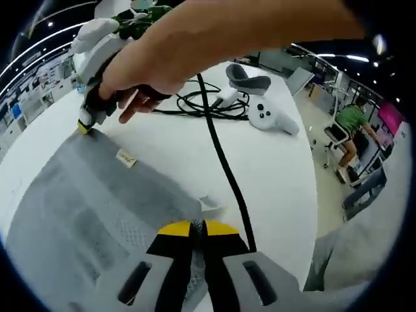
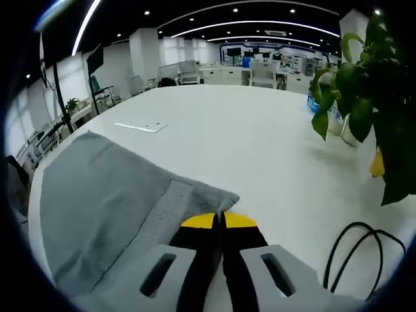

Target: Fold the towel on the table until its edges align and the towel forms a compact rectangular stack.

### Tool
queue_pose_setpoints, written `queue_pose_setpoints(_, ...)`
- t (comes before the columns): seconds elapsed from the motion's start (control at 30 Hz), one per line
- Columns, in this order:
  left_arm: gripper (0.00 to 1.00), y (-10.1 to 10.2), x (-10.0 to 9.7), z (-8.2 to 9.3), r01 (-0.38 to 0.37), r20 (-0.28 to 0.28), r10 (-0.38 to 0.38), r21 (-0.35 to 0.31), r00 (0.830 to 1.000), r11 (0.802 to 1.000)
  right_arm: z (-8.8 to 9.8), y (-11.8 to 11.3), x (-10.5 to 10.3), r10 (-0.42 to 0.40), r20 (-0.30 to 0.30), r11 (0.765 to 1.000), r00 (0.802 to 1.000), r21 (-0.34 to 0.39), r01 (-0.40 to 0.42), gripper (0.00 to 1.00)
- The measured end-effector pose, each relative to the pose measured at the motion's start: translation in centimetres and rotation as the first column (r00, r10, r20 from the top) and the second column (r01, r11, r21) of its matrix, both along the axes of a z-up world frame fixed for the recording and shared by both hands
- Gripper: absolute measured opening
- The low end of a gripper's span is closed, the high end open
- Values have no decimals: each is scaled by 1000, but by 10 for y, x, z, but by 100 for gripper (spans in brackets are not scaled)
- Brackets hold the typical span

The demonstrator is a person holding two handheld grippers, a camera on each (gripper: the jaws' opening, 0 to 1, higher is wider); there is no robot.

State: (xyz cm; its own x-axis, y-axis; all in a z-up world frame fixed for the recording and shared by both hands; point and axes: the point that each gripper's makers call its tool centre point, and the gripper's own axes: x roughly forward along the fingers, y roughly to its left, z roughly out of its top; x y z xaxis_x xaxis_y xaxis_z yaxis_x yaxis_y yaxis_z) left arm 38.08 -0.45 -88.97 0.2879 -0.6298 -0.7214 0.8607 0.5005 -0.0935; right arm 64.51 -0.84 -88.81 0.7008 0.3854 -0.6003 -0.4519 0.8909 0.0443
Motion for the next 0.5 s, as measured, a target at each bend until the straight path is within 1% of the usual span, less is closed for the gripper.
queue_pose_setpoints(0.03, 5, -1, -1, 4, -2, -5, 2, -15, 1000, 1000, 3, -3, -2, -4, 6, 1000, 1000, -3, 5, 0)
queue_pose_setpoints(0.07, 5, -4, -2, 11, -6, -8, 6, -49, 1000, 999, 6, -5, -2, -6, 12, 1000, 1000, -8, 6, 0)
queue_pose_setpoints(0.13, 5, -6, -4, 21, -7, -4, 6, -82, 1000, 997, 12, -11, -6, -10, 26, 1000, 1000, -21, 10, 0)
queue_pose_setpoints(0.23, 5, -5, -7, 34, -18, -2, 18, -124, 1000, 992, 20, -15, -10, -27, 29, 999, 999, -18, 28, 0)
queue_pose_setpoints(0.27, 5, -3, -8, 40, -24, 2, 24, -138, 1000, 990, 21, -15, -11, -27, 29, 999, 999, -19, 28, 0)
queue_pose_setpoints(0.33, 5, 1, -9, 48, -39, 6, 41, -156, 999, 987, 29, -16, -14, -31, 39, 999, 999, -28, 32, 0)
queue_pose_setpoints(0.4, 5, 8, -11, 61, -61, 5, 63, -188, 998, 980, 39, -14, -17, -34, 49, 999, 998, -21, 35, 0)
queue_pose_setpoints(0.5, 5, 15, -12, 76, -71, 11, 75, -210, 997, 975, 51, -12, -17, -26, 66, 999, 998, -37, 28, 0)
